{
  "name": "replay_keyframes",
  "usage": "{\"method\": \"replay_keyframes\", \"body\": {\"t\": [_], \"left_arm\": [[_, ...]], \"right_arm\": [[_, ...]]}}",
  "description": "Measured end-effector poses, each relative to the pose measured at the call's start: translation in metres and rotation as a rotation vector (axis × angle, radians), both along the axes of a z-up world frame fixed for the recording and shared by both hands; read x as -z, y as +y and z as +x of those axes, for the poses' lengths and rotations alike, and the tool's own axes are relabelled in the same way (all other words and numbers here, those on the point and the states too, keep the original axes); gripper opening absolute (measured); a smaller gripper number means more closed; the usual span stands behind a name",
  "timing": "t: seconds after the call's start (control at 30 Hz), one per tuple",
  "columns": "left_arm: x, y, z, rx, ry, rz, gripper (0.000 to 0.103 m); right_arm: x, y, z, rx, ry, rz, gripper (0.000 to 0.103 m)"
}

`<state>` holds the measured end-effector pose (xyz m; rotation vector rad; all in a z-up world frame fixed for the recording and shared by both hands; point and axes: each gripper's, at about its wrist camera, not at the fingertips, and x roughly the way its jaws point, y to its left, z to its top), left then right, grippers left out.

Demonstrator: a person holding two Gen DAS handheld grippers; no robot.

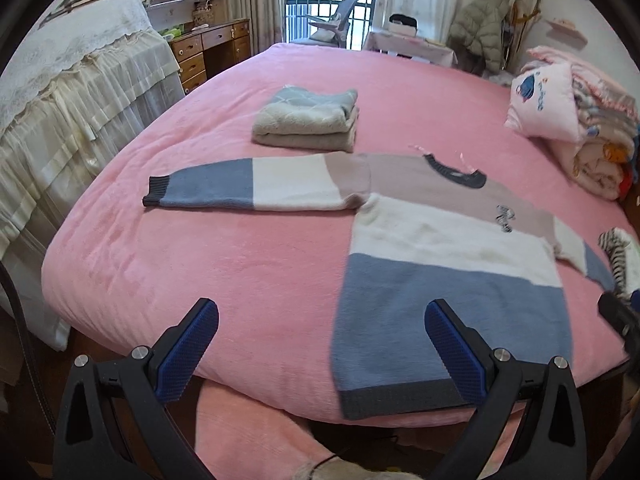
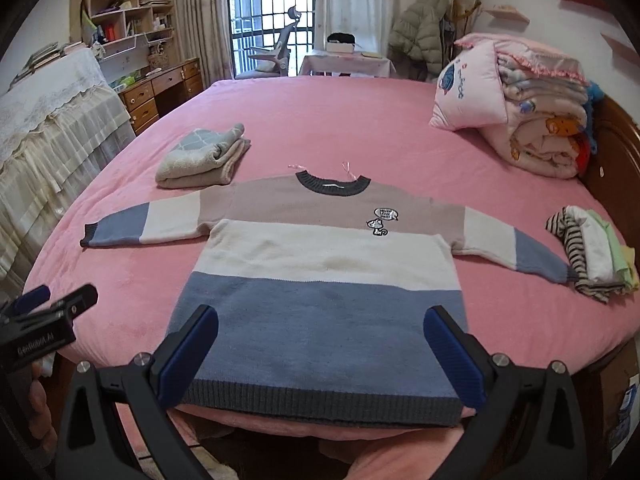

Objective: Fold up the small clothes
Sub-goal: 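Reach the right tool to the sleeve cuff and grasp the dark cuff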

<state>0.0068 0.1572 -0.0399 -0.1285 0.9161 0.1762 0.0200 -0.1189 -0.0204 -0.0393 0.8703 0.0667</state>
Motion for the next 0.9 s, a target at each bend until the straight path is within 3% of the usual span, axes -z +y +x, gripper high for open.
{"method": "replay_keyframes", "body": {"t": [0.17, 0.33, 0.63, 0.9], "left_arm": [[0.019, -0.003, 0.018, 0.032, 0.044, -0.042, 0.102], [0.036, -0.042, 0.038, 0.127, 0.092, 0.015, 0.102], [0.047, -0.179, 0.078, 0.407, 0.086, 0.196, 0.102], [0.053, -0.316, 0.126, 0.608, 0.044, 0.250, 0.102]], "right_arm": [[0.017, -0.013, 0.012, 0.059, 0.023, 0.001, 0.103], [0.038, -0.064, 0.023, 0.188, 0.059, 0.028, 0.103], [0.065, -0.188, 0.029, 0.426, 0.044, 0.119, 0.103], [0.079, -0.295, 0.039, 0.607, 0.006, 0.210, 0.103]]}}
